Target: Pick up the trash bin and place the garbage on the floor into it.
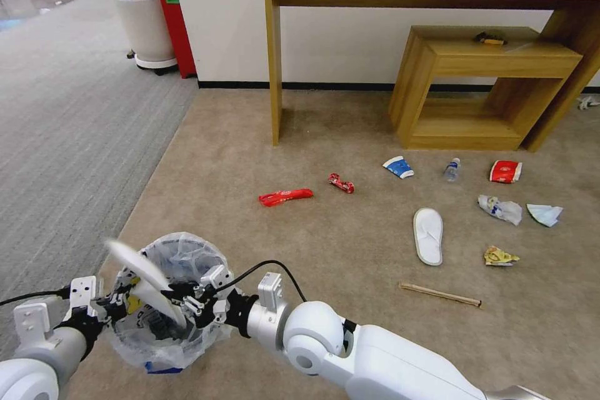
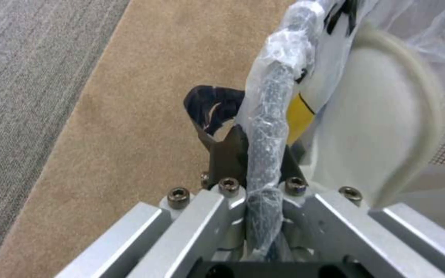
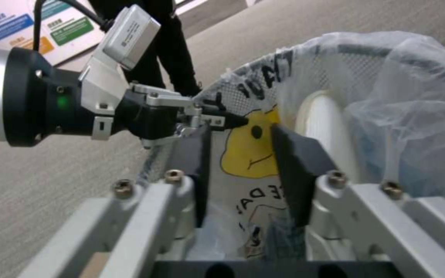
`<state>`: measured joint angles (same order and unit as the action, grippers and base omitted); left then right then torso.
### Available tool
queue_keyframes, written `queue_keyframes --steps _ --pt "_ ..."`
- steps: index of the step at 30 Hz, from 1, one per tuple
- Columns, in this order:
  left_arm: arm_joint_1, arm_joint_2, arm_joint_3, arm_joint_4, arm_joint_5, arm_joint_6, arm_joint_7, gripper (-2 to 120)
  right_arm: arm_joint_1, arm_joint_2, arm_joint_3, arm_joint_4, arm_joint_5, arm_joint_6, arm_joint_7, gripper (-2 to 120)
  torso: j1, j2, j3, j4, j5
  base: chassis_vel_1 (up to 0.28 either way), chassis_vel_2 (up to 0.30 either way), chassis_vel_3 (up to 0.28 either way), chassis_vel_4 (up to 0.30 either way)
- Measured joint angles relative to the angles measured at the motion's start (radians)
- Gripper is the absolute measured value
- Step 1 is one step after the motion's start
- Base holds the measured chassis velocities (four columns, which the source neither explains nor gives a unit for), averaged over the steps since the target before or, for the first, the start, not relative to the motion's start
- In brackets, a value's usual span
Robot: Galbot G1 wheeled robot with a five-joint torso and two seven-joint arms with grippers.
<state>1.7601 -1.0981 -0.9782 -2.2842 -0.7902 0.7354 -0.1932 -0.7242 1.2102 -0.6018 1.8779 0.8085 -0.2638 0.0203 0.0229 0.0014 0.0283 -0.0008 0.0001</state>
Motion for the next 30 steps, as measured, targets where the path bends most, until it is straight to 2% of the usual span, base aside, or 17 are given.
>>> queue_keyframes --steps 3,4,8,9,11,12,15,16,19,20,23,24,27,30 --pt "0.000 0.001 -0.001 0.000 0.000 0.000 0.000 0 0.000 -0.002 0.012 0.003 -0.006 0.004 0.005 51 0.000 0.000 0.000 0.0000 0.0000 0.000 0.000 0.000 0.000" --pt "0.000 0.001 -0.001 0.000 0.000 0.000 0.000 0 0.000 -0.002 0.012 0.003 -0.006 0.004 0.005 51 0.000 0.000 0.000 0.0000 0.0000 0.000 0.000 0.000 0.000" --pt "0.004 -0.016 -0.011 0.002 -0.001 0.000 0.008 0 -0.016 -0.005 0.096 0.031 -0.080 0.015 0.014 69 0.000 0.000 0.000 0.0001 0.0001 0.000 0.000 0.000 0.000" --pt "0.004 -0.016 -0.011 0.002 -0.001 0.000 0.008 0 -0.016 -0.005 0.096 0.031 -0.080 0.015 0.014 69 0.000 0.000 0.000 0.0001 0.0001 0.000 0.000 0.000 0.000" --pt "0.013 -0.034 -0.018 0.001 0.001 0.000 0.019 0 -0.049 -0.020 0.185 0.032 -0.130 0.012 0.014 79 0.000 0.000 0.000 0.0001 0.0000 0.000 0.000 0.000 0.000" --pt "0.013 -0.034 -0.018 0.001 0.001 0.000 0.019 0 -0.049 -0.020 0.185 0.032 -0.130 0.012 0.014 79 0.000 0.000 0.000 0.0001 0.0000 0.000 0.000 0.000 0.000" --pt "0.032 -0.058 -0.030 -0.007 0.005 0.000 0.043 0 -0.133 -0.065 0.327 0.015 -0.183 0.003 0.007 93 0.000 0.000 0.000 0.0000 0.0002 0.000 0.000 0.000 0.000" --pt "0.032 -0.058 -0.030 -0.007 0.005 0.000 0.043 0 -0.133 -0.065 0.327 0.015 -0.183 0.003 0.007 93 0.000 0.000 0.000 0.0000 0.0002 0.000 0.000 0.000 0.000" --pt "0.041 -0.062 -0.033 -0.002 0.013 0.000 0.059 0 -0.223 -0.128 0.465 -0.024 -0.248 0.018 -0.019 100 0.000 0.000 0.000 -0.0004 0.0003 0.000 0.000 0.000 0.000" --pt "0.041 -0.062 -0.033 -0.002 0.013 0.000 0.059 0 -0.223 -0.128 0.465 -0.024 -0.248 0.018 -0.019 100 0.000 0.000 0.000 -0.0004 0.0003 0.000 0.000 0.000 0.000" --pt "0.044 -0.063 -0.031 -0.002 0.018 0.000 0.070 0 -0.306 -0.172 0.592 -0.040 -0.280 0.052 -0.051 100 0.000 0.000 0.000 0.0000 0.0004 0.000 0.000 0.000 0.000" --pt "0.044 -0.063 -0.031 -0.002 0.018 0.000 0.070 0 -0.306 -0.172 0.592 -0.040 -0.280 0.052 -0.051 100 0.000 0.000 0.000 0.0000 0.0004 0.000 0.000 0.000 0.000" --pt "0.049 -0.077 -0.025 -0.013 0.055 0.000 0.101 0 -0.393 -0.200 0.703 -0.034 -0.305 0.077 -0.082 100 0.000 0.000 0.000 -0.0004 0.0004 0.000 0.000 0.000 0.000" --pt "0.052 -0.090 -0.021 -0.018 0.094 0.000 0.123 0 -0.448 -0.203 0.757 -0.019 -0.319 0.087 -0.089 100 0.000 0.000 0.000 -0.0001 0.0002 0.000 0.000 0.000 0.000"
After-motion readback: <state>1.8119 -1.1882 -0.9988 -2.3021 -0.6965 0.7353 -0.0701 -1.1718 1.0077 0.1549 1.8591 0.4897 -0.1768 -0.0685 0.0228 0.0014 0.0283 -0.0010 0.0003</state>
